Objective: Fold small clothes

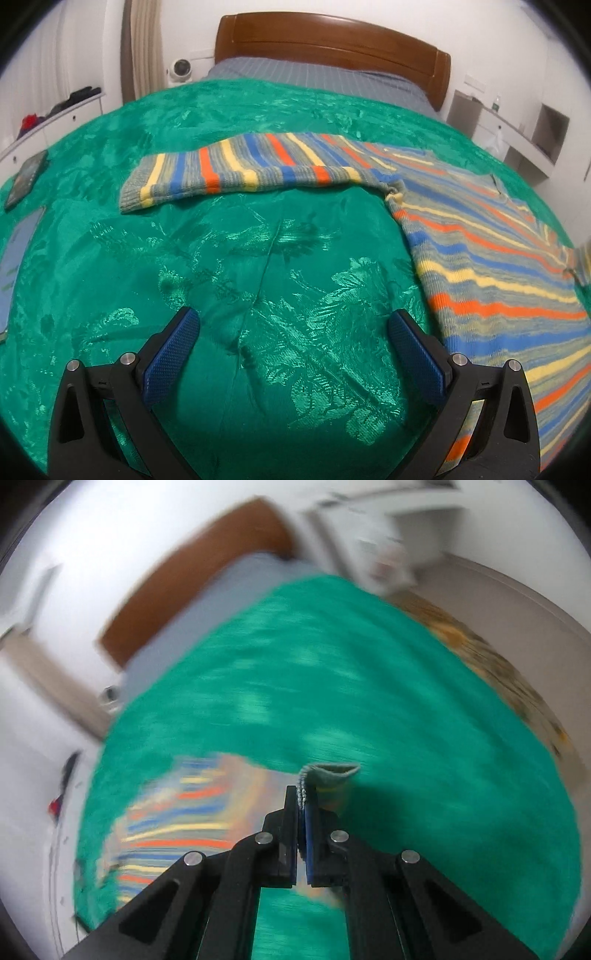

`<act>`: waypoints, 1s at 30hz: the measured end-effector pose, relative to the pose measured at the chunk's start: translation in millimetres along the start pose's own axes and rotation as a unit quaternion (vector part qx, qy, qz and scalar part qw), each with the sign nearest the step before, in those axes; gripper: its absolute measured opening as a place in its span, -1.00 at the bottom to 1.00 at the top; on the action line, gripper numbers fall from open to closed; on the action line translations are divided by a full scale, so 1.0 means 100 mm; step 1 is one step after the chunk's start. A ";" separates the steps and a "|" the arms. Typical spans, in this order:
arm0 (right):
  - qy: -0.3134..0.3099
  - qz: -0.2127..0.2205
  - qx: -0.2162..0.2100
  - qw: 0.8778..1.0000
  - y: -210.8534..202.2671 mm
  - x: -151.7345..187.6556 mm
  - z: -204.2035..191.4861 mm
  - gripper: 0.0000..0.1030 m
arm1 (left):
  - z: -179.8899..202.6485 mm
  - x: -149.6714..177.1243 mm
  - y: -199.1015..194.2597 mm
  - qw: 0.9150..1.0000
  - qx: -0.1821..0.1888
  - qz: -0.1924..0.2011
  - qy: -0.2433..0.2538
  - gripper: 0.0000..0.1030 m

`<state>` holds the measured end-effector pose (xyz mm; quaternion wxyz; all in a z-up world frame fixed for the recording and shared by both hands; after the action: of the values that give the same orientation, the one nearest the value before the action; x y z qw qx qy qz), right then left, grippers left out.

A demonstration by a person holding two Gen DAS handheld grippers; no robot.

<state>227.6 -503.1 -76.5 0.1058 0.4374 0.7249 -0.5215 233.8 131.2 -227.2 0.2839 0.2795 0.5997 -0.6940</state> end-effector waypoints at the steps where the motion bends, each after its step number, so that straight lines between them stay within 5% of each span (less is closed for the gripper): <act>1: -0.015 -0.003 -0.017 1.000 0.04 -0.02 -0.27 -0.94 | -0.01 -0.01 0.01 1.000 0.004 0.001 -0.005 0.99; 5: -0.082 -0.044 -0.103 0.990 0.46 0.12 -1.64 -0.94 | -0.03 -0.01 0.00 1.000 0.017 0.004 -0.014 0.99; 9: -0.098 -0.101 -0.176 0.974 1.00 0.55 -2.49 -0.88 | -0.03 -0.01 0.00 1.000 0.021 0.005 -0.014 0.99; 10: -0.093 -0.126 -0.204 0.967 1.15 0.71 -2.65 -0.79 | -0.03 0.00 0.00 1.000 0.022 0.005 -0.014 0.99; 12: -0.067 -0.178 -0.241 0.952 1.43 0.97 -2.88 -0.20 | -0.03 0.00 0.00 1.000 0.023 0.005 -0.012 0.99; 13: -0.058 -0.187 -0.250 0.948 1.48 1.04 -2.89 -0.15 | -0.03 0.00 0.00 1.000 0.024 0.005 -0.012 0.99; 16: -0.057 -0.188 -0.251 0.948 1.49 1.16 -2.78 -0.15 | -0.03 0.00 0.02 1.000 0.023 0.004 -0.012 0.99; 20: -0.046 -0.187 -0.196 0.961 1.51 1.17 -2.19 -0.14 | 0.00 0.02 0.05 1.000 0.014 0.004 -0.003 0.99; 25: -0.018 -0.200 -0.050 0.978 1.65 1.36 -1.01 -0.23 | 0.00 0.03 0.04 1.000 0.015 0.007 -0.001 0.99; 26: -0.009 -0.190 -0.043 0.981 1.59 1.35 -0.85 -0.44 | 0.00 0.04 0.03 1.000 0.016 0.007 -0.001 0.99; 30: -0.052 -0.141 -0.024 0.988 1.08 1.35 -0.66 -0.40 | 0.00 0.04 0.03 1.000 0.016 0.008 -0.001 0.99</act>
<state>247.7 -368.0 -201.9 0.0791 0.3003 0.7850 -0.5360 233.2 130.6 -232.2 0.2850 0.2883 0.5861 -0.7015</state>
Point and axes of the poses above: each gripper's, at about its wrist camera, not at the fingertips, and y roughly the way its jaws point, z to its right, x to its underside, the point moved 6 cm from there along y, roughly the way its jaws point, and after that the axes turned 3 degrees about z, right-handed, at the moved point
